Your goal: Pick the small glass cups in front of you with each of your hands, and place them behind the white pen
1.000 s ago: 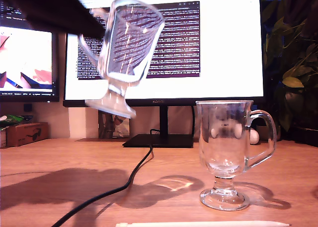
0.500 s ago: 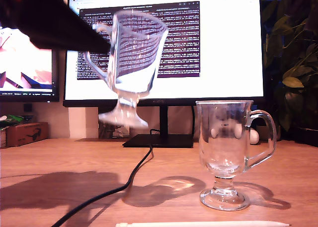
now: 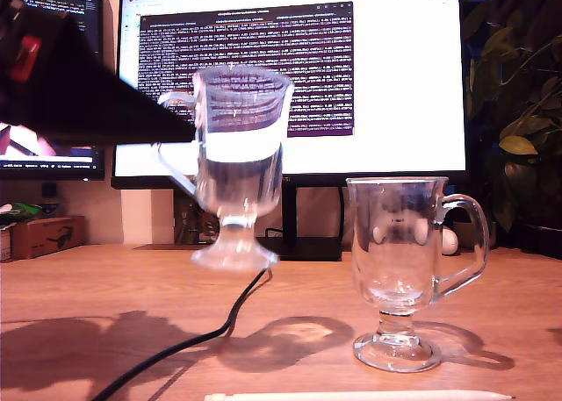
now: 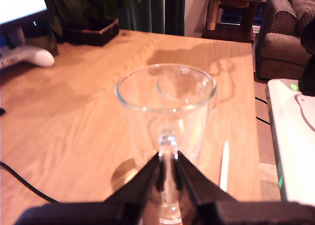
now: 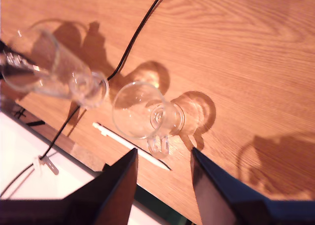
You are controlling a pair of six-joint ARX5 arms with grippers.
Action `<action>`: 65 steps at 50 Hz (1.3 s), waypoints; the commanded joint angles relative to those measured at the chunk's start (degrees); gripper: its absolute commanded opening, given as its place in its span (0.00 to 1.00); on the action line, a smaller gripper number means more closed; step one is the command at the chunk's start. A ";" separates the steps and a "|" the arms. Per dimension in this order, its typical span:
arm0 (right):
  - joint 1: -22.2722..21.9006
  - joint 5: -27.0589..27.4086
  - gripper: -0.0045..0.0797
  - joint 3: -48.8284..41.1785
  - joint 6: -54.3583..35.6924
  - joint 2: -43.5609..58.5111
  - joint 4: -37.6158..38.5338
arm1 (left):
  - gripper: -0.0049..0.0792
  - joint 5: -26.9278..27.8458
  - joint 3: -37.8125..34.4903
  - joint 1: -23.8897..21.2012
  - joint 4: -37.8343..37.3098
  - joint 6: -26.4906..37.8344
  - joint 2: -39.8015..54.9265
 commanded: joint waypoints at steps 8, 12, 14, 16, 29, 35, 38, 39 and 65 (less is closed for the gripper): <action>-0.15 -0.17 0.42 -0.90 0.24 -0.11 0.57 | 0.03 0.09 -0.66 -1.99 5.38 -0.33 2.36; -0.15 -0.15 0.42 -0.90 0.28 -0.11 0.57 | 0.03 -0.24 -0.66 -2.71 7.98 -0.33 5.31; -0.15 -0.15 0.42 -0.90 0.37 -0.11 0.55 | 0.03 -0.26 -0.66 -3.15 9.88 -0.33 6.99; -0.15 -0.15 0.42 -0.90 0.76 -0.11 0.55 | 0.03 -0.57 -0.66 -3.56 11.61 -0.35 8.44; -0.15 -0.15 0.42 -0.90 1.77 -0.11 0.46 | 0.03 -2.58 -0.66 -6.10 19.06 -0.37 15.19; -0.15 -0.15 0.42 -0.90 1.90 -0.11 0.55 | 0.03 -2.60 -0.66 -7.04 21.64 -0.83 18.47; -0.15 -0.17 0.42 -0.90 2.21 -0.11 0.55 | 0.03 -2.80 -0.66 -7.43 22.88 -0.83 20.06; -0.15 -0.17 0.42 -0.90 2.23 -0.11 0.55 | 0.03 -2.86 -0.66 -7.56 23.30 -0.87 20.48; -0.11 -0.20 0.42 -0.90 3.04 -0.11 0.61 | 0.03 -5.29 -0.66 -8.50 20.22 -0.63 23.96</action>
